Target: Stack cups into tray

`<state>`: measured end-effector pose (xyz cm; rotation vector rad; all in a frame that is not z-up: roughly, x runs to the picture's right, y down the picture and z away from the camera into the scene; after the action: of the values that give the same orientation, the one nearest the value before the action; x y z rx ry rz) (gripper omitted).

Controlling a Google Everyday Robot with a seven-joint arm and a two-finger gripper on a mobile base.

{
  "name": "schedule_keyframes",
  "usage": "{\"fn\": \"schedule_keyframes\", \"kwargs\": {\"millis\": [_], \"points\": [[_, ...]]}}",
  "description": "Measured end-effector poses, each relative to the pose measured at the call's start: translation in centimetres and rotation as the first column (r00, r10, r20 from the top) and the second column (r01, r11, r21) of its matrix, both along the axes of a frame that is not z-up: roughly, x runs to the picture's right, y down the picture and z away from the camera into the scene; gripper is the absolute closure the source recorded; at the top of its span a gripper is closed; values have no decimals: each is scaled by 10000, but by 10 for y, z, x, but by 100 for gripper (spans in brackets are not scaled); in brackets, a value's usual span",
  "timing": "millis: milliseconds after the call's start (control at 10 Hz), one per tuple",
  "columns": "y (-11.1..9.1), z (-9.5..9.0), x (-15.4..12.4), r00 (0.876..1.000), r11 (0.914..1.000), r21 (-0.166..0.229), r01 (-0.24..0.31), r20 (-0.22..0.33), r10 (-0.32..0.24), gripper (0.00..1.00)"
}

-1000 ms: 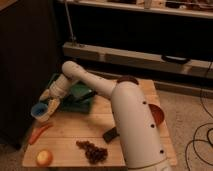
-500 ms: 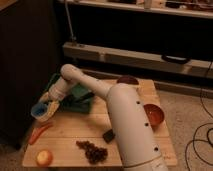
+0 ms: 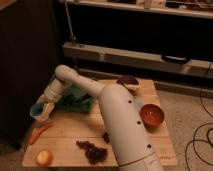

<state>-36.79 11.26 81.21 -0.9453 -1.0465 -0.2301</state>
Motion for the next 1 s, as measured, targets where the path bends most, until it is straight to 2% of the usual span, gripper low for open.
{"fn": "schedule_keyframes", "kwargs": {"millis": [200, 300, 400, 700, 900, 1000], "points": [[3, 1, -1, 10000, 9999, -86, 57, 1, -57, 88], [2, -1, 2, 10000, 9999, -116, 37, 17, -37, 96], [-1, -4, 6, 10000, 10000, -91, 10, 25, -10, 100], [-37, -38, 20, 9995, 9993, 215, -296, 97, 294, 100], [-74, -70, 34, 9984, 9967, 579, -561, 86, 557, 100], [-87, -78, 39, 9977, 9953, 694, -681, 70, 678, 100]]}}
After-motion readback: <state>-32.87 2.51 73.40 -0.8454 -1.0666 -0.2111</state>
